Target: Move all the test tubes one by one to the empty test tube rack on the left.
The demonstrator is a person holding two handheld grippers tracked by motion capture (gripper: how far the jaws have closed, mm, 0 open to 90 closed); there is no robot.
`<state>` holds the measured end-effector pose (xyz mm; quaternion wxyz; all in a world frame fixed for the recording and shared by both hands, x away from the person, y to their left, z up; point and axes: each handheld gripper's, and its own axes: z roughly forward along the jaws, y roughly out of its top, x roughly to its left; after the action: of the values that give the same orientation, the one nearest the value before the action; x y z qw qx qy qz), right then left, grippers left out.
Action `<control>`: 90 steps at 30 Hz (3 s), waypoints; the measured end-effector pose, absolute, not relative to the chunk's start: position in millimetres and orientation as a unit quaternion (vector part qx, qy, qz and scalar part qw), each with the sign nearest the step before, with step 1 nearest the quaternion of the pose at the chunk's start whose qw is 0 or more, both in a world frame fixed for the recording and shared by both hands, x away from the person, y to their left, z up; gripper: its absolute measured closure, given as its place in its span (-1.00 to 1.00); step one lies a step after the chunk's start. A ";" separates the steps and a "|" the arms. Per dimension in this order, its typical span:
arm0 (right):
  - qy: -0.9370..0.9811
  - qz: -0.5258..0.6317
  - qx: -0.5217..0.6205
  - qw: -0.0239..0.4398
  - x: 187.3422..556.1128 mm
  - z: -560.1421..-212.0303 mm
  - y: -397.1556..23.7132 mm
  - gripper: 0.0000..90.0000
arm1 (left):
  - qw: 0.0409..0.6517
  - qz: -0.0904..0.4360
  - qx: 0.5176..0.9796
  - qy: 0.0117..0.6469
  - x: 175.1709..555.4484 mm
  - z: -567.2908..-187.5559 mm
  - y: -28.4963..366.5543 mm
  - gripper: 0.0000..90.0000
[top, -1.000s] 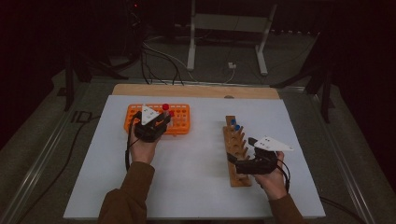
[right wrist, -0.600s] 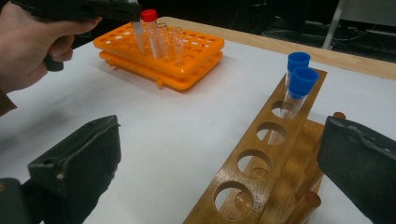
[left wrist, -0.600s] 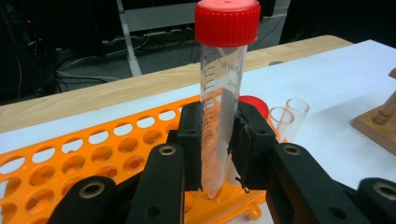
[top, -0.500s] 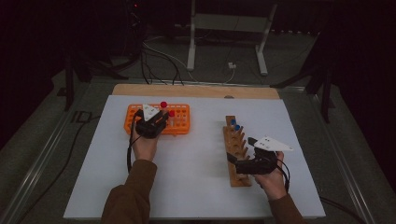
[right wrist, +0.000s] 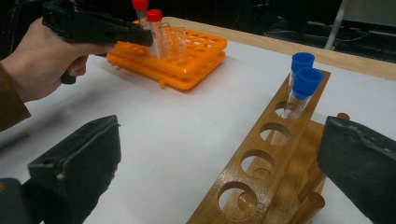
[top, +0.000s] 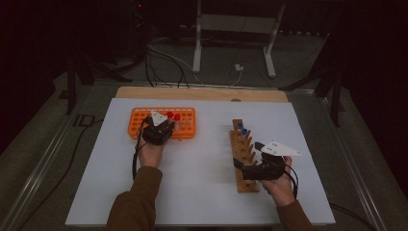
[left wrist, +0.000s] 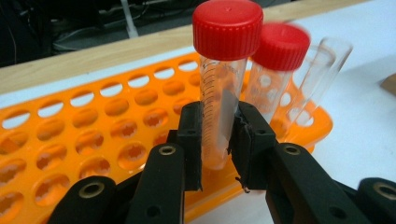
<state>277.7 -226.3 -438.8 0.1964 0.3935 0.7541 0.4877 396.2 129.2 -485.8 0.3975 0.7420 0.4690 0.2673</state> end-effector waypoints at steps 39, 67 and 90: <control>0.754 0.490 0.389 0.201 278.8 -436.1 -227.4 -1.00 | 0.448 0.230 0.707 0.496 372.5 -480.0 157.4 -0.83; 0.758 0.471 0.390 0.225 317.9 -419.7 -230.5 -0.99 | 0.509 0.220 0.693 0.460 310.4 -464.8 164.5 -1.00; 0.772 0.421 0.421 0.222 359.9 -448.9 -224.7 0.67 | 0.496 0.229 0.704 0.453 302.6 -468.0 157.3 -1.00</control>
<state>359.9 -224.7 -448.9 0.2223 0.4212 0.7719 0.4212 302.6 157.3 -468.0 0.4961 0.7044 0.4528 0.2295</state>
